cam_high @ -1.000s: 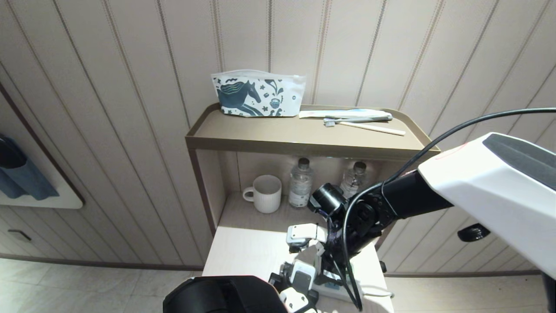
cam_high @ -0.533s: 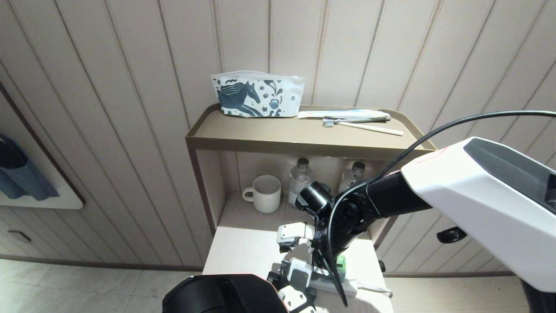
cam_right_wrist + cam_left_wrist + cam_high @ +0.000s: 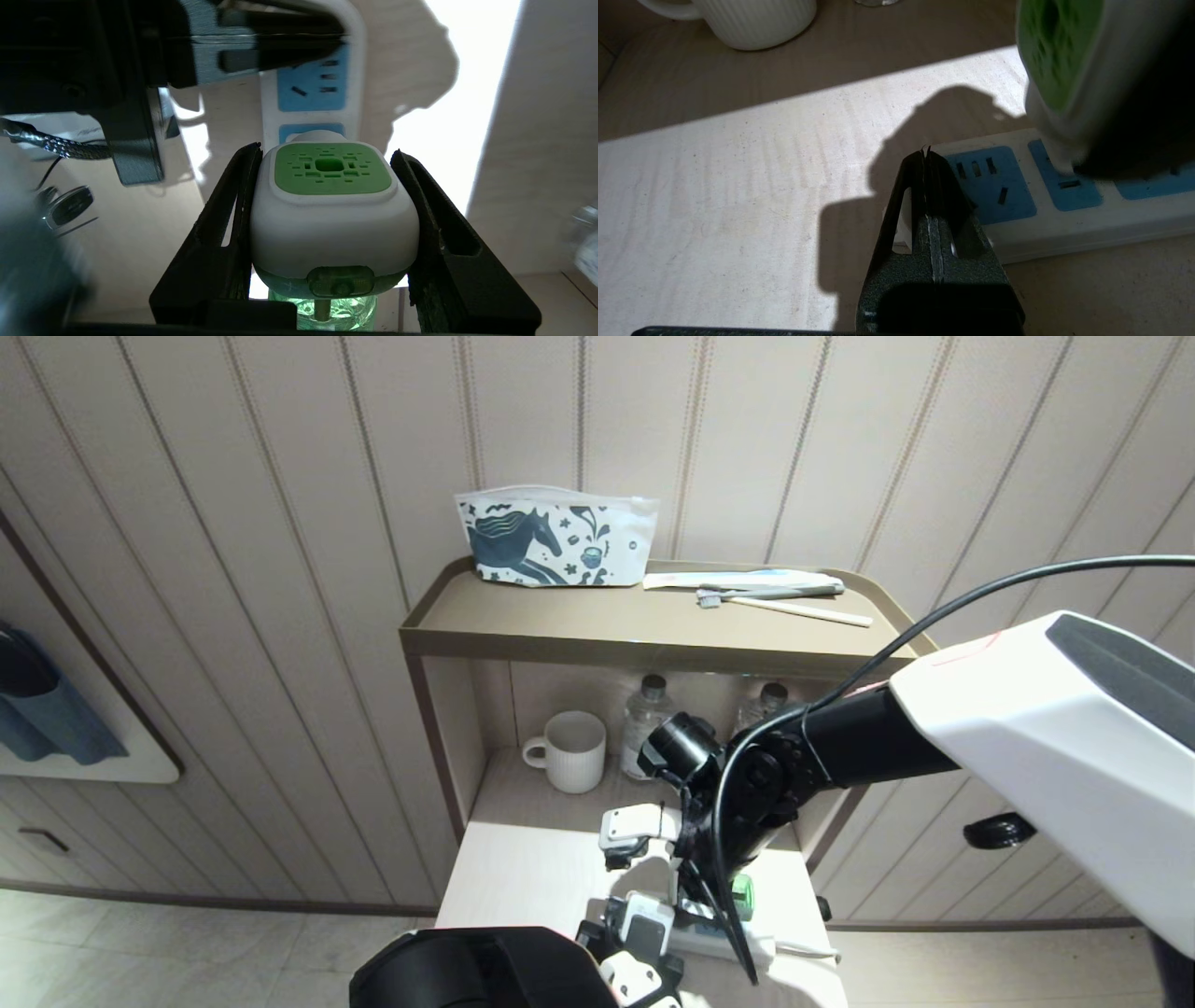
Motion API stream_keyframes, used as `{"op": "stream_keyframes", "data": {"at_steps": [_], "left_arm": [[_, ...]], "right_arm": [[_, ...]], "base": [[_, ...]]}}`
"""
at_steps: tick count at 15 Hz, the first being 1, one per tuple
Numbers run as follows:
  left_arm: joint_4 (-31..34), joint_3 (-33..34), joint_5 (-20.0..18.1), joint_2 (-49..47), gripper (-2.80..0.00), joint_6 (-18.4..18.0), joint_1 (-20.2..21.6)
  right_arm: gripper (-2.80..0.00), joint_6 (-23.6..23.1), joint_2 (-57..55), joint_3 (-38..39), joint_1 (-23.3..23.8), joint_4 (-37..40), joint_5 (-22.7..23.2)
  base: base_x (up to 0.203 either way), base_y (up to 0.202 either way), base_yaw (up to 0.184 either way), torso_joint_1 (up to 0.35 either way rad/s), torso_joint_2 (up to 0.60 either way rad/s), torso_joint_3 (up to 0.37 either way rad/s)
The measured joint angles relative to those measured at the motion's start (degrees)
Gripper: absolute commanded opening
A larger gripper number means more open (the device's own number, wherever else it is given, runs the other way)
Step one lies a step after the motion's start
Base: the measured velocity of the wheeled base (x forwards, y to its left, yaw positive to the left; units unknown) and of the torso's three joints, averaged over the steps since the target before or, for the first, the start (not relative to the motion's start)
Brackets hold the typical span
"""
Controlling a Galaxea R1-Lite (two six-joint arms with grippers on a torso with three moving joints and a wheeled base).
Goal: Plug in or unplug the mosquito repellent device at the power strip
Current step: Hold the socket with your left hand and unplug it with your right hand
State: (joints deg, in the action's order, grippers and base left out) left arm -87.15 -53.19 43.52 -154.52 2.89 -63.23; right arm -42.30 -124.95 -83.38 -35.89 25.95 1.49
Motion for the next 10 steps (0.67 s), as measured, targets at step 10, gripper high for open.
{"op": "stream_keyframes", "data": {"at_steps": [10], "left_arm": [[-0.03, 0.61, 0.36, 0.55, -2.8, 0.04, -0.22]], "right_arm": [[-2.8, 0.4, 3.95, 1.31, 0.37, -0.01, 0.05]], "base": [[0.0, 0.0, 0.0, 0.0, 0.0, 0.0]]}}
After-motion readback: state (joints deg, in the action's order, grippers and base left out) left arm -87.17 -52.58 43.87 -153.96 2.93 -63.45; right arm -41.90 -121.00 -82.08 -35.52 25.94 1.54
